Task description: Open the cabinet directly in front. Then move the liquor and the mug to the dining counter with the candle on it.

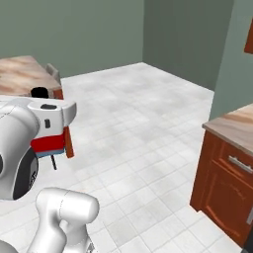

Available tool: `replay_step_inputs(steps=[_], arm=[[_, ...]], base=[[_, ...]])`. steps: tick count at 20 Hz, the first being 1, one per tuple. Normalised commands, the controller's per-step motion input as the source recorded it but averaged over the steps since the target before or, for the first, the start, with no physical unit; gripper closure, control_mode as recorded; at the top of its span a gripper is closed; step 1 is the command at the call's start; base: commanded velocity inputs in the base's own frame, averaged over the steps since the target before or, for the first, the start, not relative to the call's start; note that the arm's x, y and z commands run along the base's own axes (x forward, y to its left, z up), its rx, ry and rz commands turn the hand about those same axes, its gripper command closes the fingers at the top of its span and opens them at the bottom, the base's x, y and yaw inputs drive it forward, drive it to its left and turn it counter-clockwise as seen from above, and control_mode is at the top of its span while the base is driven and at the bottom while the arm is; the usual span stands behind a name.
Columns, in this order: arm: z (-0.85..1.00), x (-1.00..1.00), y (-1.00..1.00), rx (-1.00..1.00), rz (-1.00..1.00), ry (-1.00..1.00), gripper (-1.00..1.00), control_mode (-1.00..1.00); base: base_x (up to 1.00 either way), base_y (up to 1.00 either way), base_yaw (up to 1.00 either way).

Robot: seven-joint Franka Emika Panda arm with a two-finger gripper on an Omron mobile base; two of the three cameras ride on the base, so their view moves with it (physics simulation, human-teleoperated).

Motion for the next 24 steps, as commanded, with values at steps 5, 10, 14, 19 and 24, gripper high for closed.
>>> replay_step_inputs(steps=[5, 10, 14, 19, 24], arm=[[0.00, 0.00, 0.00, 0.00, 0.00, 0.00, 1.00, 1.00], [0.00, 0.00, 0.00, 0.00, 0.00, 0.00, 1.00, 1.00], [0.00, 0.00, 0.00, 0.00, 0.00, 0.00, 1.00, 1.00], [0.00, 0.00, 0.00, 0.00, 0.00, 0.00, 1.00, 1.00], [0.00, 0.00, 0.00, 0.00, 0.00, 0.00, 1.00, 1.00]], base=[[-0.24, 0.28, 0.35], [-0.03, 0.56, 0.20], [0.00, 0.70, 0.12], [0.00, 0.75, 0.07], [0.00, 0.78, 0.03]])
